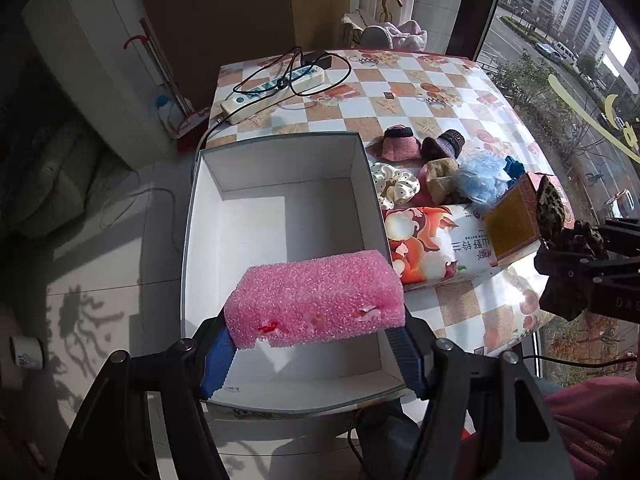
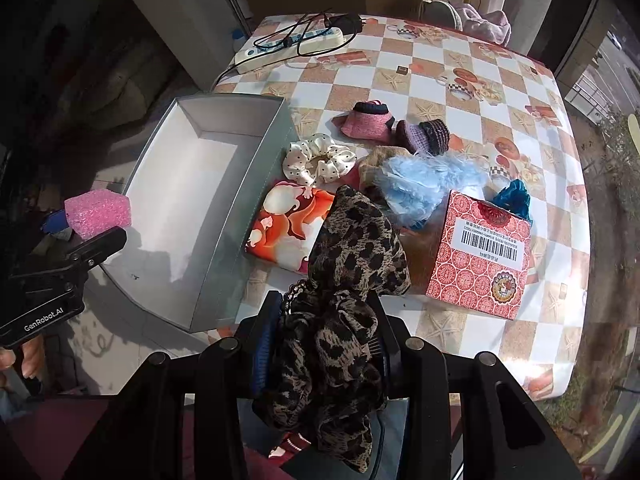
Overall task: Organize soft objects
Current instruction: 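Lower the pink sponge and leopard scarf into the white box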
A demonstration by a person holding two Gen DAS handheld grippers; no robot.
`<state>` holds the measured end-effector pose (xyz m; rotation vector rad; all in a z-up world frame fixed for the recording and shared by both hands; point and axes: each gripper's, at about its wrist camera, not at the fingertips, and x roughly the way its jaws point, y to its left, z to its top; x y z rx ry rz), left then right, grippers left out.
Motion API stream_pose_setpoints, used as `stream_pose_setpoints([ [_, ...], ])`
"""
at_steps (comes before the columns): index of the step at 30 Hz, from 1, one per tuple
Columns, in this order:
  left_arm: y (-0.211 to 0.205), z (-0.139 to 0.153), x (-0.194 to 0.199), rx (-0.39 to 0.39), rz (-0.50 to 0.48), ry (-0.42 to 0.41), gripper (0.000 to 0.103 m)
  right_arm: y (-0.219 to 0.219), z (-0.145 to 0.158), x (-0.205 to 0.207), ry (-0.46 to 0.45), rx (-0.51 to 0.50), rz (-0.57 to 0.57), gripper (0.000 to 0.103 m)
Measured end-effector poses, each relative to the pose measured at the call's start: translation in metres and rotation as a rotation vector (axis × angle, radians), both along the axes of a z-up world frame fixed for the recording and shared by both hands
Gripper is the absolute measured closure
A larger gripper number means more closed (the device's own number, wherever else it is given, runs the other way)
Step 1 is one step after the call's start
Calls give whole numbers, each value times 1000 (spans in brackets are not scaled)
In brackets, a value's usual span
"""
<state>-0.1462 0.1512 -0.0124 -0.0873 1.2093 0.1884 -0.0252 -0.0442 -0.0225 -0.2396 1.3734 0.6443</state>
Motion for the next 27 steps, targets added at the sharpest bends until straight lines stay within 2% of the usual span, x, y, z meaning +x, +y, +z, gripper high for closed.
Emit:
stream_pose_setpoints([
  [6,14,-16,-14,8,45,40,31,23,0,-4,6,-3,63,61],
  [16,40,-32,-27,0,157,85,31,87,1,-17,13,9,234,61],
  [22,48,-41,-31,-7,186,109,31,127,10,-27,5,33,320,61],
  [27,50,-47,-34,-14,202,125,31,141,6,-38,11,23,385,61],
])
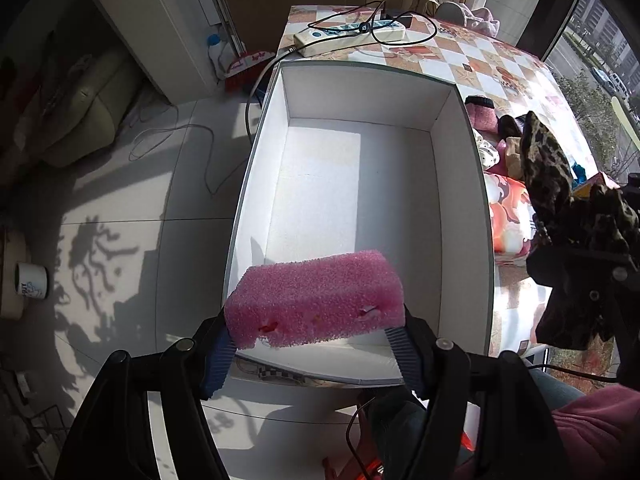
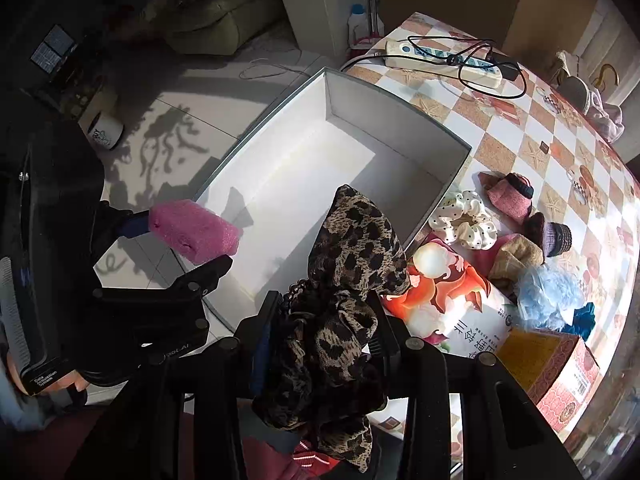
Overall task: Organize soft objects
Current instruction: 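Lower the pink sponge and leopard scarf into the white box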
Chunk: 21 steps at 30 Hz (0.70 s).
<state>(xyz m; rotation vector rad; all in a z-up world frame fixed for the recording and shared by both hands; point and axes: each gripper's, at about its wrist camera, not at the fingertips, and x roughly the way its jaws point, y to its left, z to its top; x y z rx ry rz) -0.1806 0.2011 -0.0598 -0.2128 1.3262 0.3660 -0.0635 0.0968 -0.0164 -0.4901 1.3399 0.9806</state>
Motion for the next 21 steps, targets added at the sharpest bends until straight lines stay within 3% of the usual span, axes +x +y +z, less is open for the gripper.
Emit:
stream_pose_setpoints([
  [21,5,-16,1,-17,11,47,31,25,-10,-5,15,-23,57,61],
])
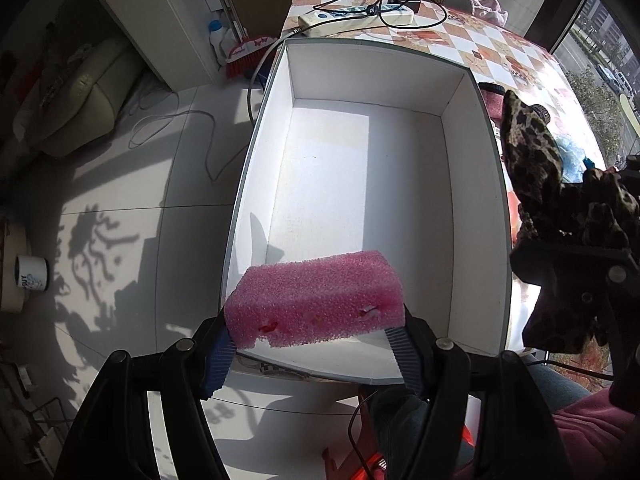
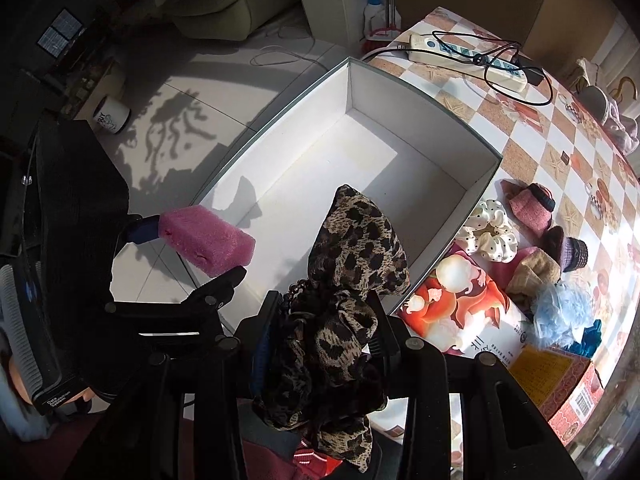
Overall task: Organize soft objects
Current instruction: 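Lower the pink sponge and leopard scarf into the white box, then open both tools to release the sponge and scarf, then withdraw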
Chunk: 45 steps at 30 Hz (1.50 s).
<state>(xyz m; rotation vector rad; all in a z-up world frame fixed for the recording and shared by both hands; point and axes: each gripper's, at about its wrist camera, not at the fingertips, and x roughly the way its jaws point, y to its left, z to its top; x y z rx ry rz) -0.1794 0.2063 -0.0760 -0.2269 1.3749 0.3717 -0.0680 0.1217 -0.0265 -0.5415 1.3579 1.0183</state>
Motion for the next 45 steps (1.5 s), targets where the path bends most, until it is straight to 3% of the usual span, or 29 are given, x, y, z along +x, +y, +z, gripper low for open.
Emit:
stream_pose_setpoints([
  [16,1,-3,-1,-18,1,-4,30,7,-11,-3,31,-15,11,61],
  [20,1,-2,-1,-23,4,-6,23,7,-10,-2,35,-4,8,58],
  [21,1,-2,-1,-29,11,-6,22,6,-9,-1,36,-1,6,54],
  [23,4,-2,-2,-58,21,-11,22,4,-7,0,36,14,-5,27],
  [25,6,-2,-3,-97,29,-21,21,2,-4,3,36,25,-23,17],
  [29,8,-2,-4,-141,39,-37,19,-3,-5,11,47,9,-74,17],
  [30,9,-1,-5,-149,41,-47,14,-5,-6,13,50,8,-87,17],
  [32,10,3,-5,-170,46,-83,1,-11,-4,16,52,9,-109,0],
  [38,12,29,9,-272,19,-231,0,-40,14,30,30,58,-219,0],
  [45,-20,53,60,-301,-96,-250,0,-118,46,68,-2,116,-476,0],
])
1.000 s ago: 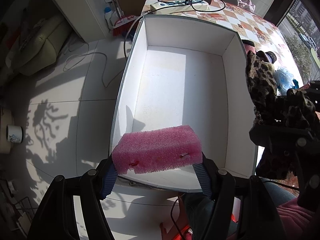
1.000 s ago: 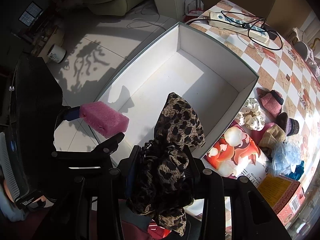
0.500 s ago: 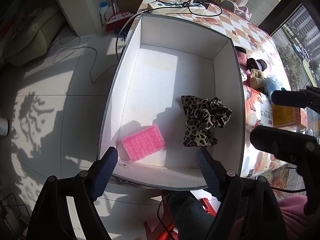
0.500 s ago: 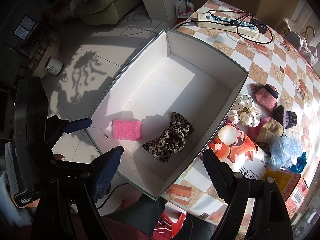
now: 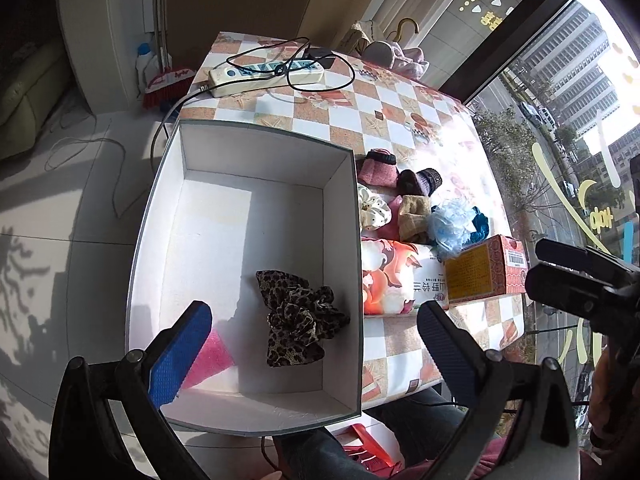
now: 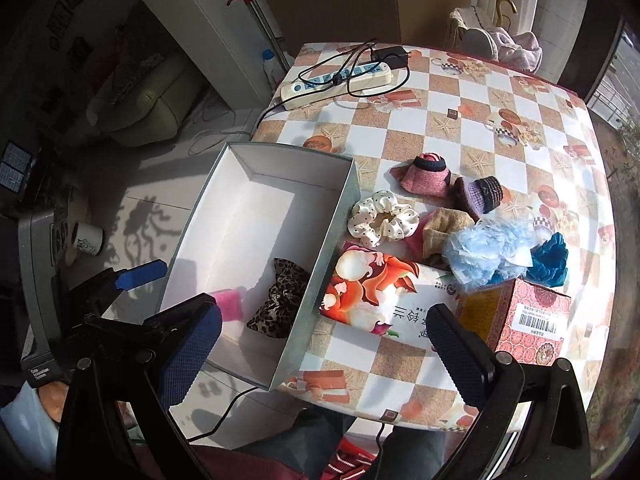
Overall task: Organize soft objects
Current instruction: 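Open both tools to release the sponge and scarf, then withdraw, then grasp the red-striped knit hat with the left tool while the right tool grasps the blue cloth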
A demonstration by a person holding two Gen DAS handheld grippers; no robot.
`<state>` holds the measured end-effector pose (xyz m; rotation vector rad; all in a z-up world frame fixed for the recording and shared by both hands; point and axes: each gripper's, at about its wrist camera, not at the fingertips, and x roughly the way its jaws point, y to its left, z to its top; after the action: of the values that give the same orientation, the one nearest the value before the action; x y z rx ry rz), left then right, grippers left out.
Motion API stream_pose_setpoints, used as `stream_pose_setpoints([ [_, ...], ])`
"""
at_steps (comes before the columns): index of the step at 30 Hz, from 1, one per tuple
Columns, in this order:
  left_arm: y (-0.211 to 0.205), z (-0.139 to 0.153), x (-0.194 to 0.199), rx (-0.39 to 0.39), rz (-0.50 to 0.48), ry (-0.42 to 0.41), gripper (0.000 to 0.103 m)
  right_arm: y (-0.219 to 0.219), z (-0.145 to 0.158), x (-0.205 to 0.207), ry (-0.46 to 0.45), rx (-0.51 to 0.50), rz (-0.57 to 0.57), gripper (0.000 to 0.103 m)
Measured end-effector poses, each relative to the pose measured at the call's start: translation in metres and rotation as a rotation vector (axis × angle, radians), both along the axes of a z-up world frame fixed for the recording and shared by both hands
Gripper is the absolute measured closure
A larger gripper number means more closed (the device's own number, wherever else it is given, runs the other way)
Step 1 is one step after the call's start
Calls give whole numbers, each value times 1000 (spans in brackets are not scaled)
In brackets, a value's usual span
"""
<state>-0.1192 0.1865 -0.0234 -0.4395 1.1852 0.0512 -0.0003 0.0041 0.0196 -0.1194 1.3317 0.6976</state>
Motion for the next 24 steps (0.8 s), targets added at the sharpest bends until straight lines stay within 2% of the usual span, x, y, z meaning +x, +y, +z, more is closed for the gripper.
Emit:
stream_pose_setpoints([
  [6,-44,0,52,107,-109,45,0,-110,14,52,-30,-46,-315,0],
  [9,-58,-3,74,137,-128,79,0,-165,-3,78,12,-102,-458,0],
  [12,-68,-2,96,181,-143,91,0,-202,-37,101,94,-178,-546,0],
  [16,-76,-10,137,295,-178,129,0,-231,-91,122,203,-247,-565,0],
  [24,-81,-55,229,470,-285,261,0,-226,-167,153,311,-329,-469,0],
])
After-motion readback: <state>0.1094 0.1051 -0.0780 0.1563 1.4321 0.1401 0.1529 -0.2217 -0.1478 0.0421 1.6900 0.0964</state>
